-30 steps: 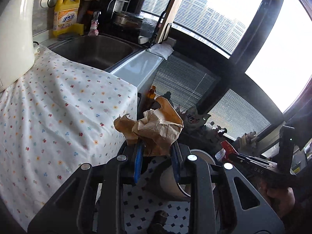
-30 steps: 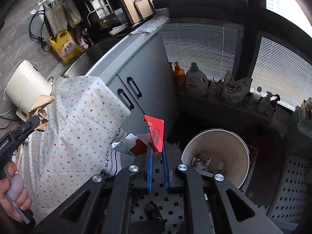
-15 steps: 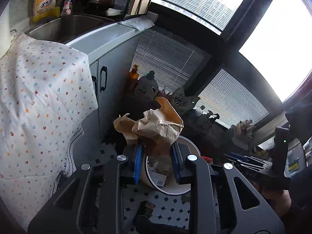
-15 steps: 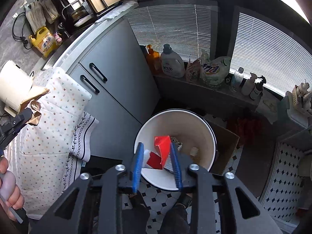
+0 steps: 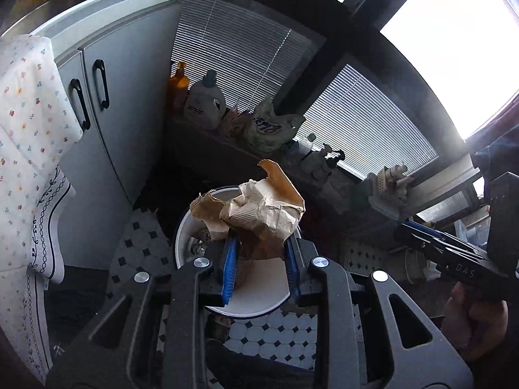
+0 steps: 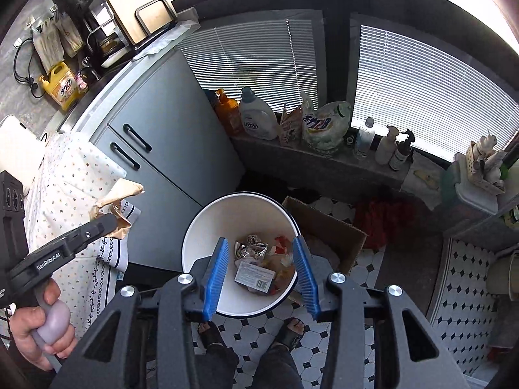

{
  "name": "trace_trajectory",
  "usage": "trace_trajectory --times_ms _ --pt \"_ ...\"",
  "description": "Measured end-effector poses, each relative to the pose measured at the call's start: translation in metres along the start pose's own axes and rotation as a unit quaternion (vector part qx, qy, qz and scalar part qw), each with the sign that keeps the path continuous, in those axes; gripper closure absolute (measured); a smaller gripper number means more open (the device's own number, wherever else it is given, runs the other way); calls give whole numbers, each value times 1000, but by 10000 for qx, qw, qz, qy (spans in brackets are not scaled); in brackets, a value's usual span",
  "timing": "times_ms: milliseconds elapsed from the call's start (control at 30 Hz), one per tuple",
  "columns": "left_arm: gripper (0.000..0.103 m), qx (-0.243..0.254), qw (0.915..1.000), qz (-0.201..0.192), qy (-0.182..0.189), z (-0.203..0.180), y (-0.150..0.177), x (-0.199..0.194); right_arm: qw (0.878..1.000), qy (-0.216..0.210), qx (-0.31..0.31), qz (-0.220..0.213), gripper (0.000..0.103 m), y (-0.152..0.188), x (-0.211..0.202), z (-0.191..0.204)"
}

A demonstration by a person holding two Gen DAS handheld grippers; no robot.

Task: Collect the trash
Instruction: 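Move both empty grippers back to the counter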

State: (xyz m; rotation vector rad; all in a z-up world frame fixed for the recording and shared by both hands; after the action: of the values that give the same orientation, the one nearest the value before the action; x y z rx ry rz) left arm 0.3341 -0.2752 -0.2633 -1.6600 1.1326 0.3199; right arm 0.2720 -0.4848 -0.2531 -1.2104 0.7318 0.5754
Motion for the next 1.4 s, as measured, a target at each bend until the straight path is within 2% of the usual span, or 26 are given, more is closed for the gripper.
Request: trace_trajectory --times_ms 133,167,233,333,467,567,633,700,767,833,1000,1200,1400 --pt "63 82 9996 197 198 -19 6 16 9999 37 112 -21 62 -1 -4 -14" --pt "53 116 9995 221 218 -23 6 18 9999 36 133 -20 62 0 -5 -17" --pt "39 138 9994 189 263 -27 3 17 9999 31 159 -22 62 0 -5 -19" --pt "32 98 9994 81 329 -27 -4 9 9998 -42 201 -46 61 -2 -4 -16" --pt "27 92 9998 -130 77 -13 -16 -8 9997 -209 128 -90 55 -9 -2 -2" --pt "20 9 9991 -355 -225 3 -26 -28 9992 -376 -20 -146 40 -16 -1 16" --pt "17 -78 9976 -528 -443 17 -32 -45 9984 -503 -152 -213 26 -22 -2 31" --pt "12 -177 9951 -704 -673 30 -37 -65 9971 -673 -251 -262 17 -26 -1 48" --pt "8 -277 9914 -883 -927 44 -41 -87 9952 -885 -325 -279 13 -31 -1 66" --pt "7 -400 9867 -1041 -1184 60 -43 -109 9931 -1053 -427 -285 10 -35 1 86" --pt "6 -772 9708 -1379 -1807 99 -41 -166 9860 -1500 -674 -285 8 -45 -4 139" --pt "6 -1252 9421 -1847 -2504 144 -31 -232 9732 -2009 -1053 -375 8 -55 -13 202" --pt "6 -1608 9136 -2164 -3044 180 -13 -290 9598 -2467 -1291 -353 8 -59 -22 261"
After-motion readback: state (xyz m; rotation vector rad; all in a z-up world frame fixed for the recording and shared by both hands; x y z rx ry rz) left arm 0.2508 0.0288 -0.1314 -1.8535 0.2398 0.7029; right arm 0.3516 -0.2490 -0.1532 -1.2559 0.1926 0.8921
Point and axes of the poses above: each gripper's, at about its wrist camera, not at the fingertips, and x roughly the way its jaws point, z to its left, y to its underside, the point moved 7 cm from there along x, roughly the way its jaws point, and after that the axes turned 12 degrees about -z, right-handed, at the moved point
